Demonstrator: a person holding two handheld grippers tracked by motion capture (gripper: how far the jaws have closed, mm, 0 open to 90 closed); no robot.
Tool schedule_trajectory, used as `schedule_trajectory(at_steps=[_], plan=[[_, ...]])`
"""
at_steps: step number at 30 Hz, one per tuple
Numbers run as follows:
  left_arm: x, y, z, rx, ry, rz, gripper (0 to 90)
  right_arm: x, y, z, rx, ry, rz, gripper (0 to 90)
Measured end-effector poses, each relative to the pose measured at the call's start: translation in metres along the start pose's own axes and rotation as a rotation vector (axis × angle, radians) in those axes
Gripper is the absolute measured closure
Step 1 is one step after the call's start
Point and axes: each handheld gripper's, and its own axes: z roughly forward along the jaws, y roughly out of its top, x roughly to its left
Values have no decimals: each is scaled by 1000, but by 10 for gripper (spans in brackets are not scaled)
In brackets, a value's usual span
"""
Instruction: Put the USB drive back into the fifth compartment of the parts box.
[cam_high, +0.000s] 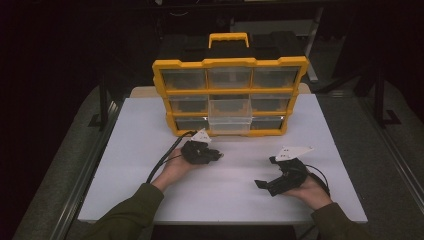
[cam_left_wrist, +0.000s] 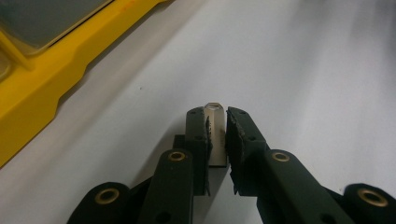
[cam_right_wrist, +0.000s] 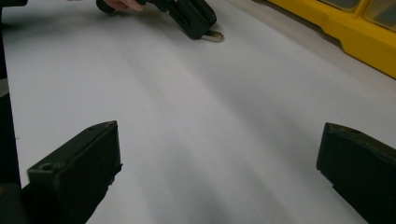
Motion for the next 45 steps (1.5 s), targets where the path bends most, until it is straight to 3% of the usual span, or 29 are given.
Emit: schedule_trajectory(at_steps=[9,13,34,45], plan=[[3,1,-9,9,-11,6,792,0,0,0,0,5,1,0],[3,2,-15,-3,-18,-12,792,0,0,0,-1,5,2,0],[3,7,-45,12,-11,-25,792,0,0,-1,-7,7,5,0],[6,12,-69,11,-24,-37,792,0,0,-1,-10,7,6,0]])
